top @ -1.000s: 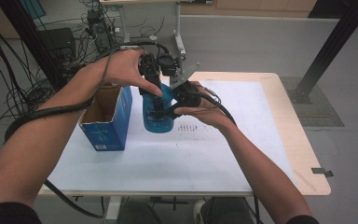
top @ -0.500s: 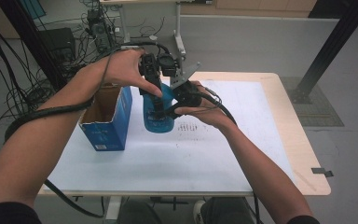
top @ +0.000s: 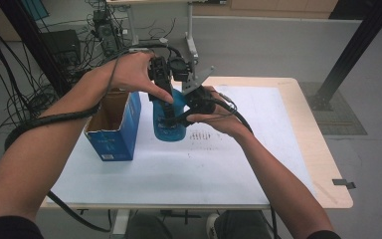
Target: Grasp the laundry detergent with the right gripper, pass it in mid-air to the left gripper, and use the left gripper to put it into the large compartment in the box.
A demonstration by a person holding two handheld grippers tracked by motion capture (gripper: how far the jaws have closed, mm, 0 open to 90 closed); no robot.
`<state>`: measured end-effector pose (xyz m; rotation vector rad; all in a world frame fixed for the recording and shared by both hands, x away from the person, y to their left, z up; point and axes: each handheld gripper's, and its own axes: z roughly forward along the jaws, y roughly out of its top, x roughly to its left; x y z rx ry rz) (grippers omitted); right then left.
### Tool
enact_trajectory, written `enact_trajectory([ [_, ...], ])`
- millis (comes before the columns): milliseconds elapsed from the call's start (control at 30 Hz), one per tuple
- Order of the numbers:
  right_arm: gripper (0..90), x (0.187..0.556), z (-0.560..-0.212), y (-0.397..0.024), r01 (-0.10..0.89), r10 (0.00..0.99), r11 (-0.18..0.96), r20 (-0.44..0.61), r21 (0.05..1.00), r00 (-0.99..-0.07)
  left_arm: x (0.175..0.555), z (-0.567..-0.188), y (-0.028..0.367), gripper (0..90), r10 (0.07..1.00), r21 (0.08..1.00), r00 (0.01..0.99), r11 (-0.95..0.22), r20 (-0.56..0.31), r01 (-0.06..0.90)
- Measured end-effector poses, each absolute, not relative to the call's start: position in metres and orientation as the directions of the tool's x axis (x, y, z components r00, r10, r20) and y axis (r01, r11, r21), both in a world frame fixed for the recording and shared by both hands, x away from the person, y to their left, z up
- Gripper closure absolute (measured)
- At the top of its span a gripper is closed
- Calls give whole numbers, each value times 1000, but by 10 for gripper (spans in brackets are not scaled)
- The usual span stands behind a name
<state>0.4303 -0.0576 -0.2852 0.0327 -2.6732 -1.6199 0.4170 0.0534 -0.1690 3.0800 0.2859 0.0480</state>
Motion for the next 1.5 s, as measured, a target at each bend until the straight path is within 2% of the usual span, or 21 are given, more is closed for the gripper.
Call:
enact_trajectory([
  [1500,433,432,-283,-61,-5,-13,457,2,890,-1000,416,-166,53,60,178,55,984,-983,30,176],
])
